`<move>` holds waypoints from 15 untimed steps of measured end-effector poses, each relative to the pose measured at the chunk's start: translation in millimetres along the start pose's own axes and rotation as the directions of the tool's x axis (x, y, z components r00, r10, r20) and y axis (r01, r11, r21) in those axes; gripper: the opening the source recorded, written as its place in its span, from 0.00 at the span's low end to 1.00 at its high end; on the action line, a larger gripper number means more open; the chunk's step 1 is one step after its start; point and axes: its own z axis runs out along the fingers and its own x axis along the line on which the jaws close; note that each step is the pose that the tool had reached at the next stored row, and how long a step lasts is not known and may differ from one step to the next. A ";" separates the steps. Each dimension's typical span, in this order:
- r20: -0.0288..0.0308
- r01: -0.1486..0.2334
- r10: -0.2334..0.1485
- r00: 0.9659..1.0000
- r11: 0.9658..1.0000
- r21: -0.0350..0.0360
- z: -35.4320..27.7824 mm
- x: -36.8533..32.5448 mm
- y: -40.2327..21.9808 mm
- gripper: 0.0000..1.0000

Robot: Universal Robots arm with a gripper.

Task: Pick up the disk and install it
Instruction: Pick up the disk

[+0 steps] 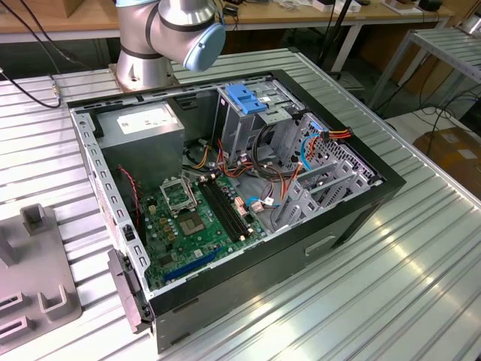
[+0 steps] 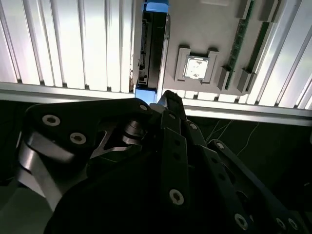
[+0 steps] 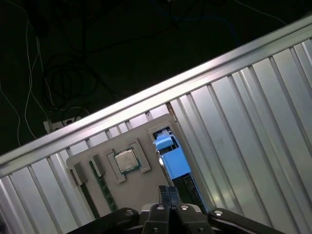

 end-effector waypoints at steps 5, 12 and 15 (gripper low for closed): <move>0.000 0.000 0.000 1.000 1.000 0.000 0.0 0.0 0.0 0.19; 0.002 0.042 -0.042 0.999 0.999 0.002 2.0 0.4 1.0 0.33; 0.003 0.101 -0.101 0.995 0.995 0.004 4.5 0.3 1.2 0.34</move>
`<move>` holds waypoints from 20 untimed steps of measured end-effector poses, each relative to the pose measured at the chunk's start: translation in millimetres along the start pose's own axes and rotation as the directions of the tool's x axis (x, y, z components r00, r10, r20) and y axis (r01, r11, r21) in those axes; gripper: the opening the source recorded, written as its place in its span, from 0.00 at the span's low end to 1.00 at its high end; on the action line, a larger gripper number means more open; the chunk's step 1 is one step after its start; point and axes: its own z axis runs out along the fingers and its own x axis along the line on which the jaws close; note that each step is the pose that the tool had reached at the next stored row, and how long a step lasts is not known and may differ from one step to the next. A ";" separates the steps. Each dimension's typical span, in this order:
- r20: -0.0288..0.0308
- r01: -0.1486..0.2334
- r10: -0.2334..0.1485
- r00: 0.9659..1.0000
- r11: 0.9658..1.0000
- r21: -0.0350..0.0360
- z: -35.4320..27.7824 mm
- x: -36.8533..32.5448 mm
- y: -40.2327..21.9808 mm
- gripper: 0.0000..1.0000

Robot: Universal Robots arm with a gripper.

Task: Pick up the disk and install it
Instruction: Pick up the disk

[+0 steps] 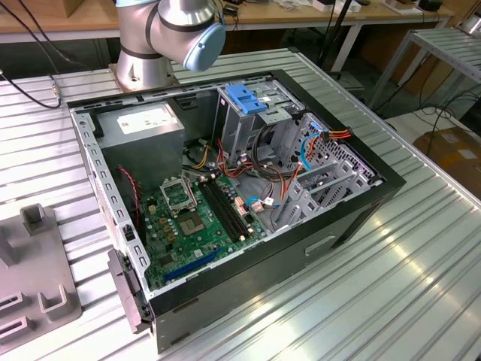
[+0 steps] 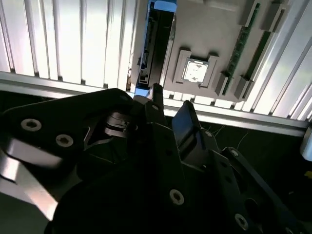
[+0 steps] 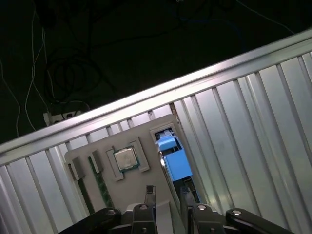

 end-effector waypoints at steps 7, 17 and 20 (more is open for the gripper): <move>0.004 0.126 -0.126 0.992 0.992 0.004 7.9 -0.2 0.3 0.42; 0.009 0.317 -0.317 0.948 0.948 0.011 17.0 -0.8 1.0 0.48; 0.009 0.339 -0.340 0.941 0.941 0.012 17.5 -4.6 2.3 0.48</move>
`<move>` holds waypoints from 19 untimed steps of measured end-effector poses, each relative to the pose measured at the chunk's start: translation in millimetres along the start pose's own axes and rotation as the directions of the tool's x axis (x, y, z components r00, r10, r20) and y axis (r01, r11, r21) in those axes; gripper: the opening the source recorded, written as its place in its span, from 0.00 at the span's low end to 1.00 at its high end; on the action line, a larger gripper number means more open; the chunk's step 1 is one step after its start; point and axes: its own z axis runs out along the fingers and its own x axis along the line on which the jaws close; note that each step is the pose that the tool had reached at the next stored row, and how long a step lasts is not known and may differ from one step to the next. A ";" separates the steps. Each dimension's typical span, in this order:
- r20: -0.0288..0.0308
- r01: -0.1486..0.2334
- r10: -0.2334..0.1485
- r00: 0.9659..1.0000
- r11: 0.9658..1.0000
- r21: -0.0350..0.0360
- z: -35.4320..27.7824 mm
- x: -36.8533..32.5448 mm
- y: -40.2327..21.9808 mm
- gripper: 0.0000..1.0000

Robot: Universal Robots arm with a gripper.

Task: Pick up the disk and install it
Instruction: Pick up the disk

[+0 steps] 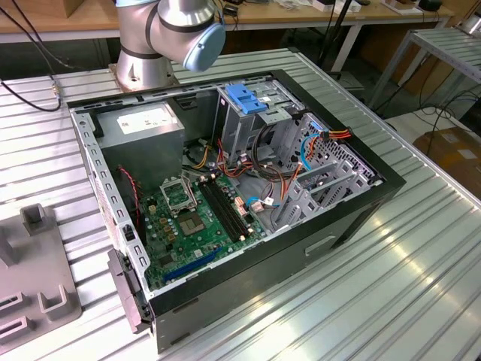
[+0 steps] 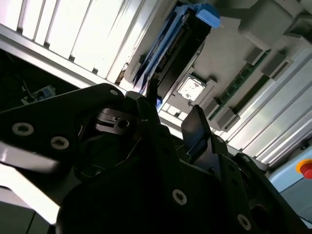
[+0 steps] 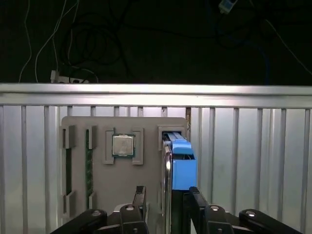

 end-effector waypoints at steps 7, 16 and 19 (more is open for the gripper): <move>0.001 0.028 -0.028 1.000 1.000 0.001 4.5 -10.8 11.3 0.48; 0.001 0.029 -0.029 1.000 1.000 0.000 18.2 -11.4 17.5 0.48; 0.001 0.030 -0.030 1.000 1.000 -0.005 26.6 -11.6 18.7 0.48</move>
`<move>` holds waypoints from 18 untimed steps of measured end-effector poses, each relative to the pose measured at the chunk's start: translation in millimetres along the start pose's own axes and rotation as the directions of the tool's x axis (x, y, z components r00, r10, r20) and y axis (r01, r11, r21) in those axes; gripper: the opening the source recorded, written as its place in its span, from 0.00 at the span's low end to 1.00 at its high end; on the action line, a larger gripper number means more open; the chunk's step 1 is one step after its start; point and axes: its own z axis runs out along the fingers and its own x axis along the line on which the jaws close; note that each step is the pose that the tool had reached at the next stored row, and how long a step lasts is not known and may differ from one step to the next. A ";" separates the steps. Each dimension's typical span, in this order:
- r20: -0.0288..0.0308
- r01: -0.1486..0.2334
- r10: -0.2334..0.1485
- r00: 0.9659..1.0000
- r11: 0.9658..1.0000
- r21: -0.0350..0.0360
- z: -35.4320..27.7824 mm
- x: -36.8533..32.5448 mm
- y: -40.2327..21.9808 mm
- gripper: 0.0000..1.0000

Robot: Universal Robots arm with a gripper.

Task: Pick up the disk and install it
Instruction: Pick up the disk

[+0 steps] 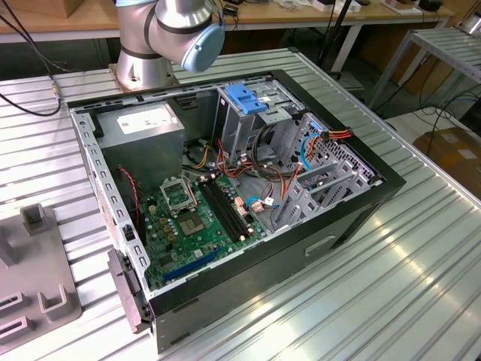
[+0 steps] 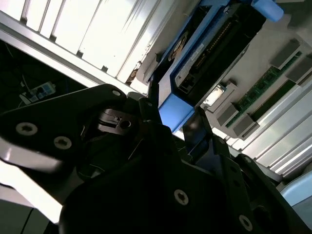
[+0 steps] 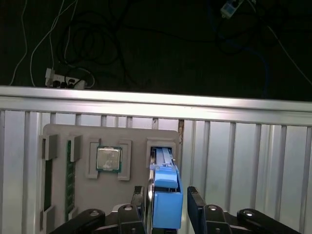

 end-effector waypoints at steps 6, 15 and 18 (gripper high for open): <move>0.001 0.000 0.000 1.000 1.000 -0.005 10.9 0.0 1.2 0.48; 0.002 -0.018 0.018 1.000 1.000 -0.006 17.7 0.7 0.7 0.48; 0.001 -0.027 0.027 1.000 1.000 -0.006 17.7 0.8 0.2 0.48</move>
